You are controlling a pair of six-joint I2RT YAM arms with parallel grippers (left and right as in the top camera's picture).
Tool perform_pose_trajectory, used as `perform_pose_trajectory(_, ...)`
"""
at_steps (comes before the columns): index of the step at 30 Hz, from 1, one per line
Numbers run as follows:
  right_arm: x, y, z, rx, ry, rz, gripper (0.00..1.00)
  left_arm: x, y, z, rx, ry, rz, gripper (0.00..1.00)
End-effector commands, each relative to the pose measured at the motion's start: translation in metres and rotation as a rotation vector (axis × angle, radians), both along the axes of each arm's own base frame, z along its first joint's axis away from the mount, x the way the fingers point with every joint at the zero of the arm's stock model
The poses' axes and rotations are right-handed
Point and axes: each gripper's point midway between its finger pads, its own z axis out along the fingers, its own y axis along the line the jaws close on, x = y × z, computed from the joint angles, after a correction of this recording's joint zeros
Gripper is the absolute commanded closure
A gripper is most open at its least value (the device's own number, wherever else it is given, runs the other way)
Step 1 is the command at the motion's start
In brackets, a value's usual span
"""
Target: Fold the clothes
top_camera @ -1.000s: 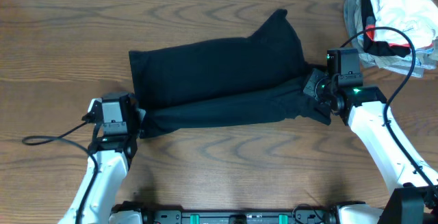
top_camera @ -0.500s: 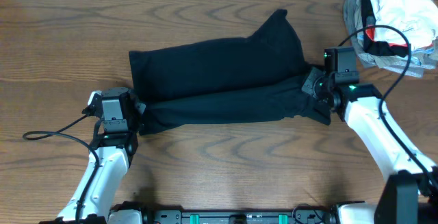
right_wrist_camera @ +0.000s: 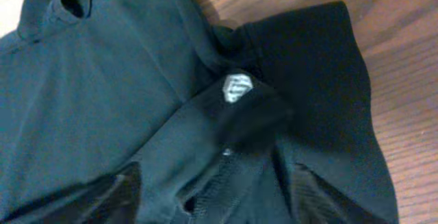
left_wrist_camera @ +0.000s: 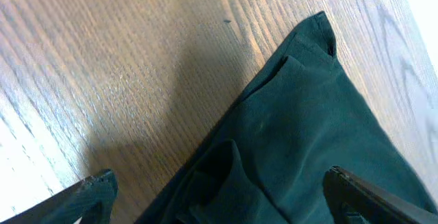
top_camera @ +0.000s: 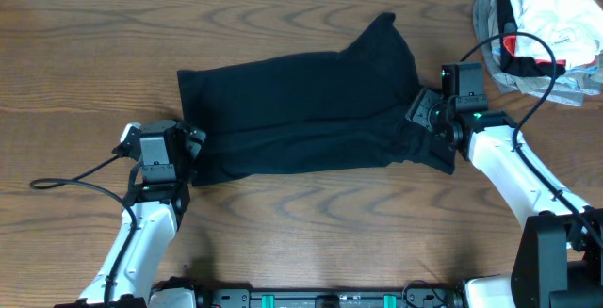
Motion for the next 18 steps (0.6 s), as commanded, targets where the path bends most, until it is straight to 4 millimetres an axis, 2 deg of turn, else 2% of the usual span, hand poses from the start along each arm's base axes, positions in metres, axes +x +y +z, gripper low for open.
perform_pose_trajectory(1,0.012,-0.005,0.013,-0.030,-0.034,0.026,0.23,0.006,0.005,0.009,0.088,-0.001,-0.057,0.02)
perform_pose_trajectory(4,0.015,-0.004,0.027,-0.079,-0.032,0.101,0.16,0.009,0.002,0.013,0.120,0.004,-0.116,0.02)
perform_pose_trajectory(5,0.016,-0.004,0.034,-0.097,-0.026,0.128,0.11,0.011,-0.001,0.017,0.129,0.006,-0.149,0.02)
perform_pose_trajectory(8,0.018,-0.004,0.057,-0.144,-0.014,0.203,0.10,0.014,-0.005,0.029,0.163,0.042,-0.232,0.02)
perform_pose_trajectory(13,0.018,-0.001,0.100,-0.167,-0.001,0.268,0.11,0.017,-0.010,0.069,0.227,0.142,-0.369,0.02)
perform_pose_trajectory(18,0.032,0.001,0.137,-0.164,-0.072,0.265,0.07,0.030,-0.009,0.117,0.266,0.199,-0.436,0.02)
